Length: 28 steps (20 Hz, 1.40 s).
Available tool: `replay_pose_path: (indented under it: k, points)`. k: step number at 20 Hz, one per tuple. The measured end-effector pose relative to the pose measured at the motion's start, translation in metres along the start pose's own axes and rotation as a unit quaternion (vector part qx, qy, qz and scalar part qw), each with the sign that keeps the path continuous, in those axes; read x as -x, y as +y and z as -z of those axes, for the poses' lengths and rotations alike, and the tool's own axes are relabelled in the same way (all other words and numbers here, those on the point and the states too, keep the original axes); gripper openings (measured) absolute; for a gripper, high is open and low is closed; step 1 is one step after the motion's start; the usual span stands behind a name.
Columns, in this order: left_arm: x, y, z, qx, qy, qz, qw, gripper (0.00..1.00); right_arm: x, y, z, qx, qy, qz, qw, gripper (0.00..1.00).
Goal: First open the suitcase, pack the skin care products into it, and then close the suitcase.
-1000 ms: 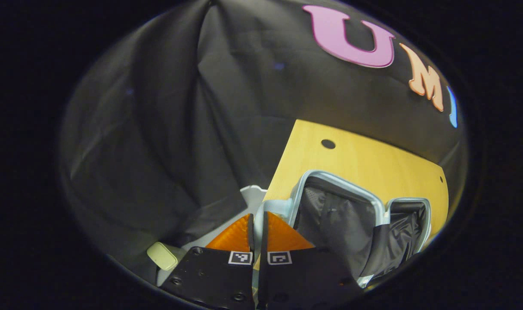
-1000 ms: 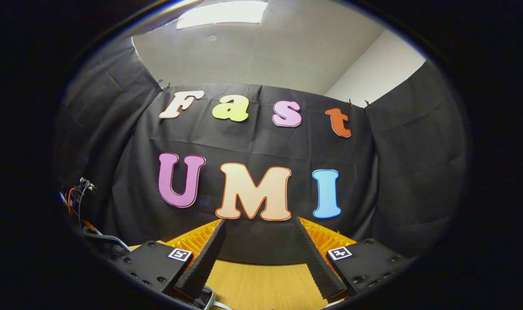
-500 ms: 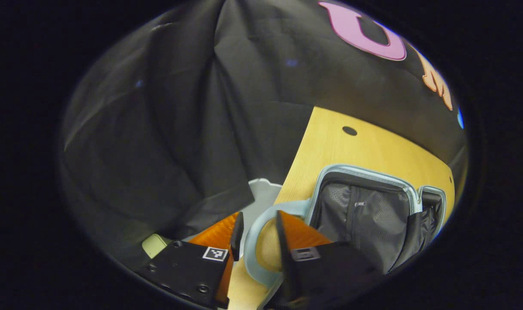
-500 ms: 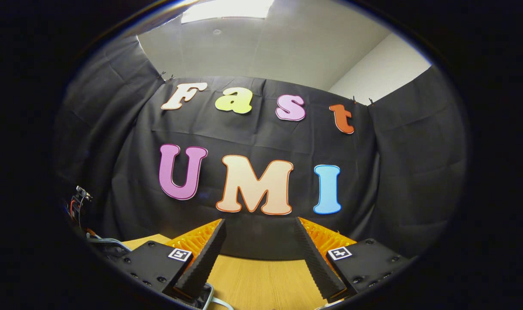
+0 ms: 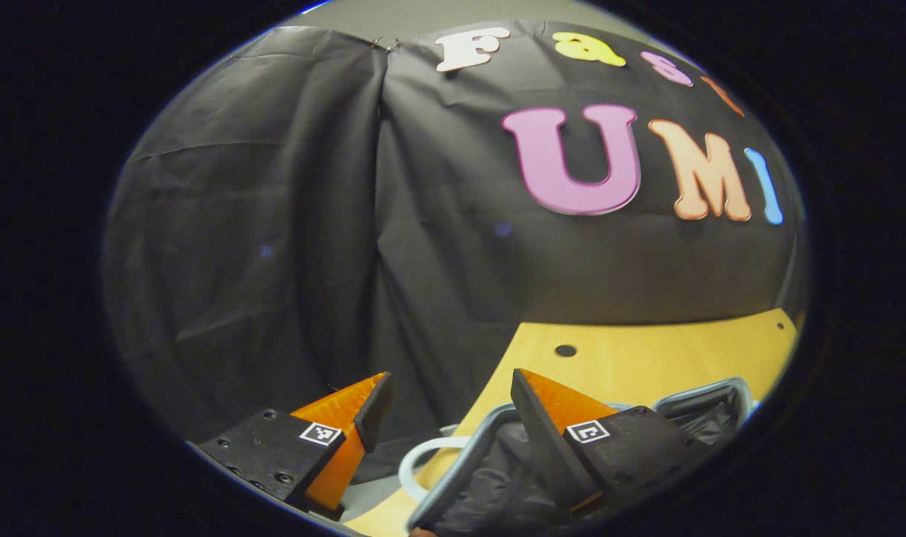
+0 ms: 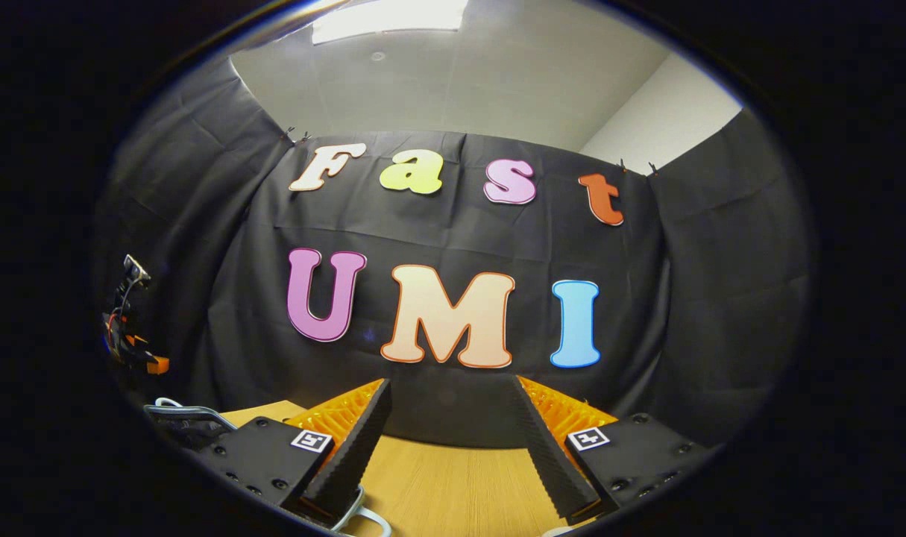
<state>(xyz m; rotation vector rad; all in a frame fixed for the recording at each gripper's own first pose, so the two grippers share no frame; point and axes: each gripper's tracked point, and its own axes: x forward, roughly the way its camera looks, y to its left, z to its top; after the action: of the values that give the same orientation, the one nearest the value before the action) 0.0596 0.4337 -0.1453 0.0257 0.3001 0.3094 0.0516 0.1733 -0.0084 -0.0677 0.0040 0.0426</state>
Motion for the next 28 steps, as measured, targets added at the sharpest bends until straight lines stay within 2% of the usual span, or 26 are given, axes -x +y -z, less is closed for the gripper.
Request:
replay_pose_path:
  k: [1,2,3,7,10,14,23,27,28]
  points:
    - [0.010,-0.012,-0.010,0.009,-0.013,0.002,1.000,0.94,0.001,-0.008,0.002,-0.005,0.003,-0.002,1.000,0.99]
    - [0.019,-0.024,-0.022,0.016,-0.027,0.008,0.999,0.89,0.001,-0.016,0.005,-0.008,0.009,-0.004,1.000,0.98]
    - [0.029,-0.037,-0.030,0.019,-0.036,0.013,0.999,0.95,0.002,-0.025,0.009,-0.010,0.015,-0.004,1.000,0.98]
    - [0.063,-0.088,-0.057,0.026,-0.059,0.033,0.997,0.95,0.009,-0.053,0.019,-0.018,0.031,-0.007,0.999,0.98]
    - [0.089,-0.138,-0.078,0.017,-0.079,0.064,0.995,0.95,0.015,-0.067,0.020,-0.027,0.029,-0.012,0.999,0.96]
    - [0.122,-0.203,-0.093,0.022,-0.093,0.110,0.989,0.94,0.025,-0.091,0.023,-0.030,0.026,-0.015,0.999,0.98]
    - [0.179,-0.348,-0.077,0.019,-0.074,0.220,0.972,0.95,0.054,-0.143,0.025,-0.028,0.021,-0.012,0.999,0.98]
    - [0.199,-0.397,-0.055,0.008,-0.053,0.255,0.965,0.95,0.067,-0.165,0.032,-0.034,0.024,-0.007,0.999,0.96]
    - [0.203,-0.408,-0.050,0.007,-0.046,0.262,0.964,0.95,0.070,-0.170,0.033,-0.036,0.025,-0.006,0.999,0.98]
